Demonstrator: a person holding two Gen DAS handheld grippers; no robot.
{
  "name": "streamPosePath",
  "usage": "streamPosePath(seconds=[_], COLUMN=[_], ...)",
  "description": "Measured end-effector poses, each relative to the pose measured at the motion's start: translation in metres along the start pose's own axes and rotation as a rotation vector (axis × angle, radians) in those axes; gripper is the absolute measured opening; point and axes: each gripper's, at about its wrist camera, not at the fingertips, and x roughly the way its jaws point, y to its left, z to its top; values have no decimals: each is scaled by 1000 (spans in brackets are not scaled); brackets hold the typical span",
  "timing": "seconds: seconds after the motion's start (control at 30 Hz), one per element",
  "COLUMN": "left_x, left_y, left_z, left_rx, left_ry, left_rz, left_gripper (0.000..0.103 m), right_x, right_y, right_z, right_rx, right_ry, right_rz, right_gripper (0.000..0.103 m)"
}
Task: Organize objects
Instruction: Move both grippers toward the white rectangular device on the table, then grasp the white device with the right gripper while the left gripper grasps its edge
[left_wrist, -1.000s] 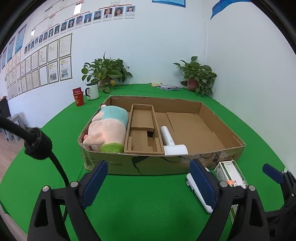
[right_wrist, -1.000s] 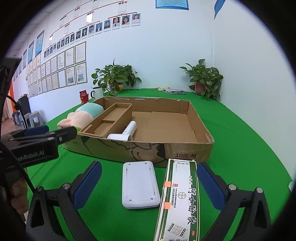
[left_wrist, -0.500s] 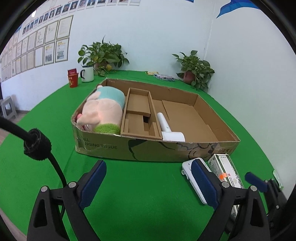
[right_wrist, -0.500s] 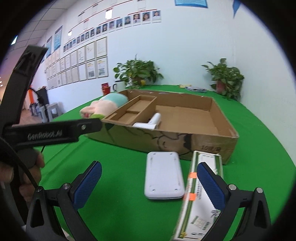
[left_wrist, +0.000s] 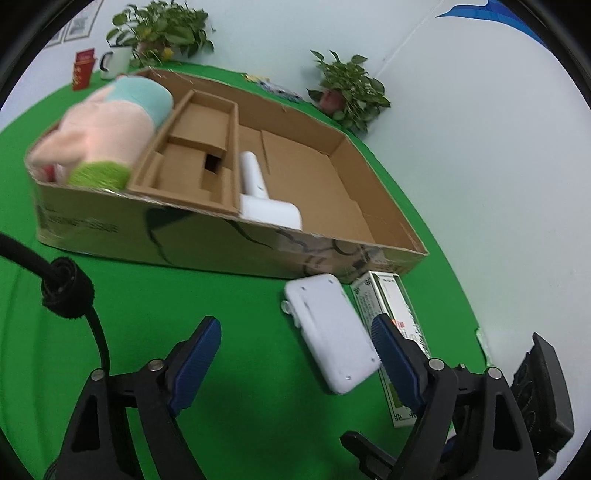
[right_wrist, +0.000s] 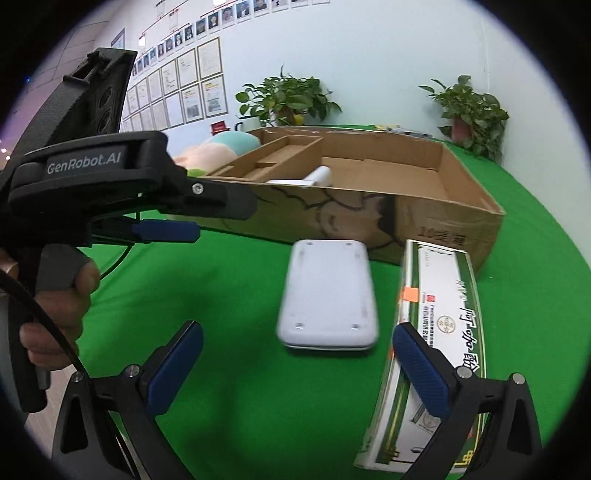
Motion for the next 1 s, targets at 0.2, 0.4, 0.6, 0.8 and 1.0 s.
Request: streamPosePath(seconds=[0.2, 0.4, 0.6, 0.8, 1.0], left_x=[22, 32, 21, 18, 21], left_y=[-3, 6, 13, 28, 31], left_z=[-1, 3, 7, 8, -6], left_rx=[-4, -39, -26, -55, -65], left_ry=[56, 91, 83, 85, 123], left_rz=[-54, -94, -76, -69, -105], left_gripper=[73, 61, 61, 61, 61], right_x=[-5, 12, 40, 60, 39], right_y=[-23, -9, 1, -7, -5], right_z=[2, 15, 23, 26, 9], right_rx=[35, -17, -5, -2, 41], right_ry=[16, 45, 116, 197, 201], right_rz=[-58, -15, 6, -89, -54], right_gripper=[102, 102, 102, 65, 66])
